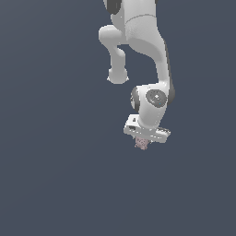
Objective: Pick up the object and move it to a goal position.
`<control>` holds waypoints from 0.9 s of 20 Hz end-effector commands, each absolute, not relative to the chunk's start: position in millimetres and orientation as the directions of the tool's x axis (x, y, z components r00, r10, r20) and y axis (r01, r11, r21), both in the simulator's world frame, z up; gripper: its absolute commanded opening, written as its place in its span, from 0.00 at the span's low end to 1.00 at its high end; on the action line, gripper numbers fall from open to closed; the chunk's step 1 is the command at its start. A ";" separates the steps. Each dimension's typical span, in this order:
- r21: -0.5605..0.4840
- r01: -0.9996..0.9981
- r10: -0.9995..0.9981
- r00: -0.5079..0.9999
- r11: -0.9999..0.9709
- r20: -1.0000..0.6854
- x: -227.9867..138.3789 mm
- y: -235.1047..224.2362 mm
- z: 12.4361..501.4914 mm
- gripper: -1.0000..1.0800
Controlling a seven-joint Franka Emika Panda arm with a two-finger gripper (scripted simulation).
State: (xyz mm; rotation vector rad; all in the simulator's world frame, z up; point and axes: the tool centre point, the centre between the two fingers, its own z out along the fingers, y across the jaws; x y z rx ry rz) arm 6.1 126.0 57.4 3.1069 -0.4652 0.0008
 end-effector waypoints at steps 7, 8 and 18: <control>0.000 -0.293 -0.293 0.956 -0.956 0.001 38.9 162.4 68.1 0.00; 0.000 -0.293 -0.293 0.956 -0.956 0.000 41.5 165.3 68.6 0.00; 0.000 -0.293 -0.293 0.956 -0.956 0.000 54.7 178.4 72.3 0.00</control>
